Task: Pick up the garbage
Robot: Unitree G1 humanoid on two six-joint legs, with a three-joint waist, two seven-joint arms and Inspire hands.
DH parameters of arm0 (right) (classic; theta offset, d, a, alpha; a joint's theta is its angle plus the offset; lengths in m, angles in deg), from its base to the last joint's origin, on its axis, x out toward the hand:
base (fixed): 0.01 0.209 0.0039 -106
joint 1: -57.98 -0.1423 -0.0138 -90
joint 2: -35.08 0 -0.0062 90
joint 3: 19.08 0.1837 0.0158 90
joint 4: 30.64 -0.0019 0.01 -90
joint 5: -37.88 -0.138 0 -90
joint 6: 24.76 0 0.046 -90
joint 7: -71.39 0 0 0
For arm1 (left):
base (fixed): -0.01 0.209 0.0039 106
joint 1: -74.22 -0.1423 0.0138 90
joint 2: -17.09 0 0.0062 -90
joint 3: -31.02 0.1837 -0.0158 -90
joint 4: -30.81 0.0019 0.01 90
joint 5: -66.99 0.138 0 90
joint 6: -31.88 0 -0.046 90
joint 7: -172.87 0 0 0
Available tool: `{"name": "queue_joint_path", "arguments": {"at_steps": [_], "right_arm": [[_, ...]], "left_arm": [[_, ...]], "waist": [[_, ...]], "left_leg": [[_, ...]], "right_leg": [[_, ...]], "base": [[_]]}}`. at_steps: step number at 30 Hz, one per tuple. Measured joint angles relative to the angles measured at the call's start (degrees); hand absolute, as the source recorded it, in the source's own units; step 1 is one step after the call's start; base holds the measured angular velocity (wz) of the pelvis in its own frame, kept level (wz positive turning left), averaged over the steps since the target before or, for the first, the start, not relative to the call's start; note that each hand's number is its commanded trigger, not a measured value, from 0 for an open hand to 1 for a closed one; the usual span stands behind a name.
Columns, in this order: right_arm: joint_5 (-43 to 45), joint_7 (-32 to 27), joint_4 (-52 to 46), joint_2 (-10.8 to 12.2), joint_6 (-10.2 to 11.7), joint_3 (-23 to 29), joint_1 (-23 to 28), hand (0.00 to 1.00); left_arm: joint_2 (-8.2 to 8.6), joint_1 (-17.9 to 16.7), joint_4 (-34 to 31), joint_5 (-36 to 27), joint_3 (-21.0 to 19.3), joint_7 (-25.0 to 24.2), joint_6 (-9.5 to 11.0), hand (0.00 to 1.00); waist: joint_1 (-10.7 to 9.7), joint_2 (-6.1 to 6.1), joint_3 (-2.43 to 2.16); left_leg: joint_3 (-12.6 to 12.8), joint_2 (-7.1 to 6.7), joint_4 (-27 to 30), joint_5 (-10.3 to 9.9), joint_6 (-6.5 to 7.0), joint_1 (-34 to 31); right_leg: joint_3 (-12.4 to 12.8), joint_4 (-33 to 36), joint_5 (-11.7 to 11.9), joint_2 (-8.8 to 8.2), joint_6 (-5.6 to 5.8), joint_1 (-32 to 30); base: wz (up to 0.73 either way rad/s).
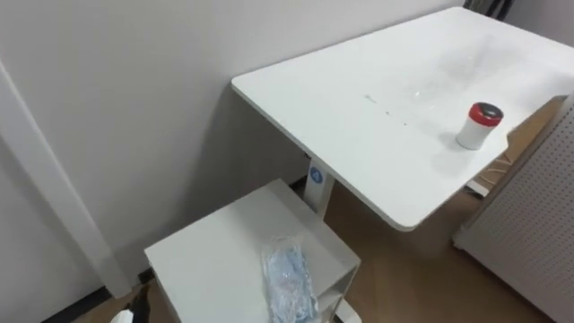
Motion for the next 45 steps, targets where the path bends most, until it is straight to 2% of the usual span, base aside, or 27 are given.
{"name": "queue_joint_path", "arguments": {"at_steps": [3,4,11,12,18,21,25,26,30,34,37,45], "right_arm": [[0.3,0.6,2.0,-0.1,0.8,-1.5,-2.7,1.00],[1.1,0.7,2.3,-0.1,0.9,-2.0,-4.0,1.00],[1.2,0.8,3.7,-0.1,1.7,-6.3,-8.7,1.00],[1.1,0.8,3.7,-0.1,2.2,-6.6,-9.1,1.00],[0.8,0.3,3.6,-0.1,3.1,-7.0,-10.9,1.00],[0.4,-0.2,3.6,0.1,3.6,-7.0,-11.2,1.00],[-1.3,-0.2,3.6,0.1,4.4,-7.0,-11.9,1.00],[-1.9,-0.3,3.4,0.1,4.7,-7.0,-12.1,1.00],[-5.6,-0.8,1.6,0.1,4.8,-8.4,-12.1,1.00],[-8.9,-0.9,1.4,0.1,4.9,-8.8,-12.0,1.00],[-10.5,-1.1,1.4,0.0,4.9,-9.4,-12.1,1.00],[-11.0,-2.6,1.3,-0.8,5.2,-9.5,-12.1,1.00]], "left_arm": [[-0.06,3.6,2.2,0.0,1.3,1.3,2.6,0.00],[-0.18,5.4,3.9,0.1,1.8,1.6,3.1,0.00],[-0.63,12.7,13.8,-1.8,4.8,2.7,3.5,0.00],[-0.64,13.9,14.8,-1.9,5.1,2.8,3.5,0.00],[-0.58,18.5,14.9,-2.0,5.2,5.0,4.9,0.00],[-0.54,19.0,15.1,-2.7,5.4,6.3,5.8,0.00],[-0.65,20.1,15.6,-2.8,5.2,7.3,6.3,0.00],[-0.64,20.9,15.7,-2.9,5.4,7.3,6.3,0.00],[-0.51,22.3,16.8,-4.0,8.4,7.7,6.4,0.00],[0.47,23.5,18.7,-4.2,10.5,7.6,6.4,0.00],[0.44,23.5,19.0,-4.4,10.8,7.6,6.4,0.00],[0.60,25.0,20.1,-5.1,12.5,8.3,6.4,0.00]], "waist": [[-1.2,0.04,0.33],[-1.6,0.28,0.59],[-3.3,0.95,1.17],[-3.7,1.19,1.58],[-4.5,1.56,1.81],[-6.3,1.97,2.25],[-7.6,1.84,2.53],[-8.0,1.91,2.80],[-9.9,1.72,3.22],[-11.2,1.66,3.28],[-11.9,1.68,3.29],[-12.7,1.71,3.30]], "left_leg": [[0.0,0.23,0.7,-0.1,-0.20,-2.6],[-0.1,0.33,1.6,0.0,-0.21,-4.2],[1.5,0.81,3.1,0.0,-0.22,-9.7],[1.7,0.89,3.5,0.0,-0.22,-10.3],[4.9,1.83,4.8,0.0,-0.22,-15.7],[5.3,2.07,4.7,0.0,-0.22,-16.0],[6.7,2.30,4.9,0.0,-0.22,-17.7],[6.8,2.38,5.6,0.0,-0.22,-18.9],[7.2,2.50,6.8,0.0,-0.22,-21.2],[7.5,2.61,7.6,-0.2,-0.34,-22.5],[7.4,3.48,9.0,-0.9,-0.67,-23.4],[7.6,4.68,12.0,-1.3,-1.03,-26.6]], "right_leg": [[0.0,0.2,0.1,0.36,-0.19,-2.6],[-0.2,0.2,0.1,0.37,-0.32,-3.7],[1.1,1.1,0.4,0.57,-0.62,-9.6],[1.2,1.2,0.4,0.58,-0.61,-10.0],[1.5,2.5,1.4,0.65,-1.27,-16.4],[1.2,2.5,1.7,0.68,-1.43,-16.9],[1.6,3.8,1.9,0.64,-1.85,-19.7],[1.5,4.4,2.0,0.51,-1.92,-20.9],[2.5,5.9,2.0,0.57,-2.06,-23.7],[2.9,7.6,1.9,0.56,-2.44,-25.6],[2.8,8.4,1.7,1.01,-2.88,-26.1],[3.0,9.7,2.1,1.87,-3.66,-28.7]], "base": [[-0.03],[0.00],[-0.07],[-0.10],[-0.18],[-0.11],[-0.15],[-0.04],[-0.04],[-0.05],[-0.01],[-0.03]]}}
